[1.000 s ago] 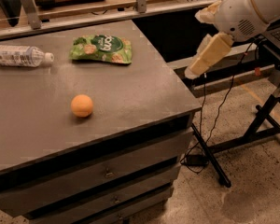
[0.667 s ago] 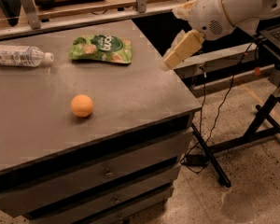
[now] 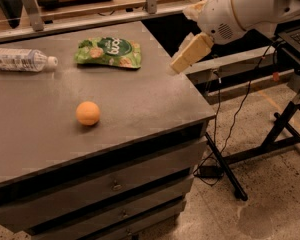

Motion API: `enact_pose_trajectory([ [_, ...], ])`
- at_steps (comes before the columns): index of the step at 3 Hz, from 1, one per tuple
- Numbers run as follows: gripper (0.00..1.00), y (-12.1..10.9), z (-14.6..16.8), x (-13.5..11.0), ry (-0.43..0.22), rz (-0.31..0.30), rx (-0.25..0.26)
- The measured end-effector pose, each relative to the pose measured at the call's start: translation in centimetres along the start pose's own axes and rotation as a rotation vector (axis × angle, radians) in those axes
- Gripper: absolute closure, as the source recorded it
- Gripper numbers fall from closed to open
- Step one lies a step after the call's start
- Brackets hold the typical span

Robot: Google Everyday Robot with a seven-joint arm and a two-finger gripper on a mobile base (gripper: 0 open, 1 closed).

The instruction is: Move blue plastic bottle near orange

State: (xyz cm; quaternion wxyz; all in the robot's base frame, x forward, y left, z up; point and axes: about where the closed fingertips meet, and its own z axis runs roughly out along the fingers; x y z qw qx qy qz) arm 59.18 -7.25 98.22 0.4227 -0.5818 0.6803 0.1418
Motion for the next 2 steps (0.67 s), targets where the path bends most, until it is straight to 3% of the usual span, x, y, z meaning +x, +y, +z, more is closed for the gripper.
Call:
enact_pose_trajectory([
  [1, 0.0, -0.2, 4.9, -0.9, -0.045, 0.012, -0.008],
  [2, 0.0, -1.0, 11.3, -3.2, -0.157, 0.006, -0.052],
])
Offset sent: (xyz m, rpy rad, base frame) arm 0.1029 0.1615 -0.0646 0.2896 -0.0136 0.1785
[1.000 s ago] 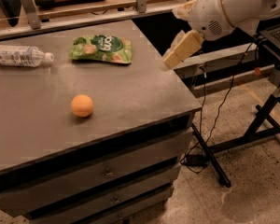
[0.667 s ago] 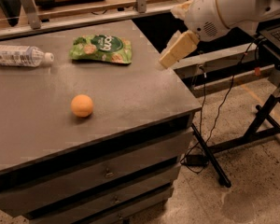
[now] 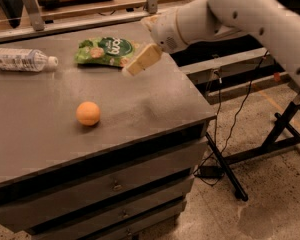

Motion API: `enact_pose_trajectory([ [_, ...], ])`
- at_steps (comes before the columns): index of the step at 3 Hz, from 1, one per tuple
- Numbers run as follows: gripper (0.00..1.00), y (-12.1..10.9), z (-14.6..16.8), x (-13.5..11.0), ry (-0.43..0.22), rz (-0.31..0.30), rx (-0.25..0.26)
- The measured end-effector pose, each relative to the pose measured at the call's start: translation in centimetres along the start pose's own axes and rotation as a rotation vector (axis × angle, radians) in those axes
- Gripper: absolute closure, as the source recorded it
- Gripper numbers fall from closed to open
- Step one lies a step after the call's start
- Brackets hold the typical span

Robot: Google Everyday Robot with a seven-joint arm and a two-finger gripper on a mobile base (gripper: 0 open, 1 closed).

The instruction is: Move blue plastic bottle near orange

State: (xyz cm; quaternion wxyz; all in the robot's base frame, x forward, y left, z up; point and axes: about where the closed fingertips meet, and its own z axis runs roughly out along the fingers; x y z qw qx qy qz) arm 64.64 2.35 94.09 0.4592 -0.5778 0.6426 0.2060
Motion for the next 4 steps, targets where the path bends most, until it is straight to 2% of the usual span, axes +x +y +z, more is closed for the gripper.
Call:
enact_pose_trajectory([
  [1, 0.0, -1.3, 5.3, -1.6, -0.115, -0.022, -0.049],
  [2, 0.0, -2.1, 9.6, -3.5, -0.196, -0.037, -0.087],
  [3, 0.0, -2.4, 12.9, -4.7, -0.196, -0.026, -0.086],
  [4, 0.0, -2.1, 16.6, -5.5, -0.175, 0.045, -0.067],
])
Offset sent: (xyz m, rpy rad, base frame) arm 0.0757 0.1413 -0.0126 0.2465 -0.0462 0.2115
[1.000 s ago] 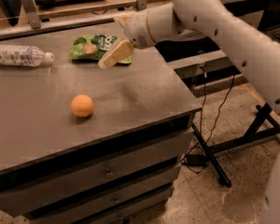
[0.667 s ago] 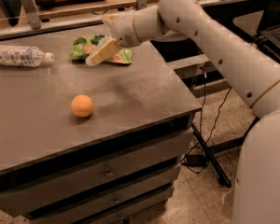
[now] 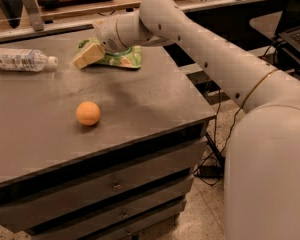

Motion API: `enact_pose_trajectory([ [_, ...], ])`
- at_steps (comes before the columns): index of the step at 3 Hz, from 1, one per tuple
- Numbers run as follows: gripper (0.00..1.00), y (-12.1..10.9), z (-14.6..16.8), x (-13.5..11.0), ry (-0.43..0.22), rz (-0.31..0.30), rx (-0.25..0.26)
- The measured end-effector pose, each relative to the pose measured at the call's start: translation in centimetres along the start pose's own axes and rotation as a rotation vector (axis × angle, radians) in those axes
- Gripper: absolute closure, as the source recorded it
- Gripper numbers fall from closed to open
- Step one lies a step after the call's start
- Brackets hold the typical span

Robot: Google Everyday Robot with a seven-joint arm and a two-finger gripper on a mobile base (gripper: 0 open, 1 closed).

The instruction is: Move blue plastic bottle near orange

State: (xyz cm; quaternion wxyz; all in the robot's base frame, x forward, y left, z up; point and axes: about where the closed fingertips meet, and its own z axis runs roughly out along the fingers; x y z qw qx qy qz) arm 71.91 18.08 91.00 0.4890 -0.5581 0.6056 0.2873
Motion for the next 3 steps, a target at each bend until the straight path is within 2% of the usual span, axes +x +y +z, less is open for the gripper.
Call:
enact_pose_trajectory([
  [1, 0.0, 0.0, 0.0, 0.0, 0.0, 0.0, 0.0],
  [2, 0.0, 0.3, 2.6, -0.6, -0.031, 0.005, -0.038],
  [3, 0.0, 1.0, 7.5, -1.4, -0.077, 0.029, -0.12],
])
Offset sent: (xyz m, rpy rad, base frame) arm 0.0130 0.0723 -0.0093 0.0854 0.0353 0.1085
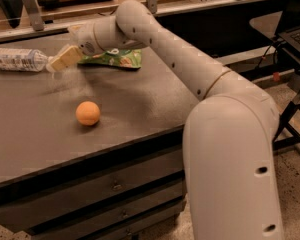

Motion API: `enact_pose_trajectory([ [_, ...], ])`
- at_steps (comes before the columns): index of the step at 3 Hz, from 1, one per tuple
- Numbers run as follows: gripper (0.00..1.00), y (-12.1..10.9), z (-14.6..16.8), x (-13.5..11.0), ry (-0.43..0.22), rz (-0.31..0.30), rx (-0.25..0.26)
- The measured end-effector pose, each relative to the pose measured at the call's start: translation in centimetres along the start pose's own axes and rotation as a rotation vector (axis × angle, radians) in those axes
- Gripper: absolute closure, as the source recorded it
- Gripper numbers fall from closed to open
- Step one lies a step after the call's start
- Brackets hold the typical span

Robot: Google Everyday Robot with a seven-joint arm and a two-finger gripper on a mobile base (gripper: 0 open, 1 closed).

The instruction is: Move blue plastic bottle near orange

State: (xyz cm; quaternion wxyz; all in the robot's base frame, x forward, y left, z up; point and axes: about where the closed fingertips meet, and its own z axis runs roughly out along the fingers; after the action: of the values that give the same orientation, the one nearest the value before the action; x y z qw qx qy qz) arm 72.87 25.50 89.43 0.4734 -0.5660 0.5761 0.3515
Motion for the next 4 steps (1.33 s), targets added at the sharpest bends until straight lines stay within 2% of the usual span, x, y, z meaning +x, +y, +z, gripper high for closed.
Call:
enact_pose_trajectory([
  [1, 0.0, 0.4, 3.0, -0.3, -0.011, 0.024, -0.047],
  [2, 0.0, 0.6, 5.2, 0.0, -0.012, 0.051, -0.071],
  [4, 0.0, 0.3, 7.2, 1.2, 0.011, 0.064, -0.055],
])
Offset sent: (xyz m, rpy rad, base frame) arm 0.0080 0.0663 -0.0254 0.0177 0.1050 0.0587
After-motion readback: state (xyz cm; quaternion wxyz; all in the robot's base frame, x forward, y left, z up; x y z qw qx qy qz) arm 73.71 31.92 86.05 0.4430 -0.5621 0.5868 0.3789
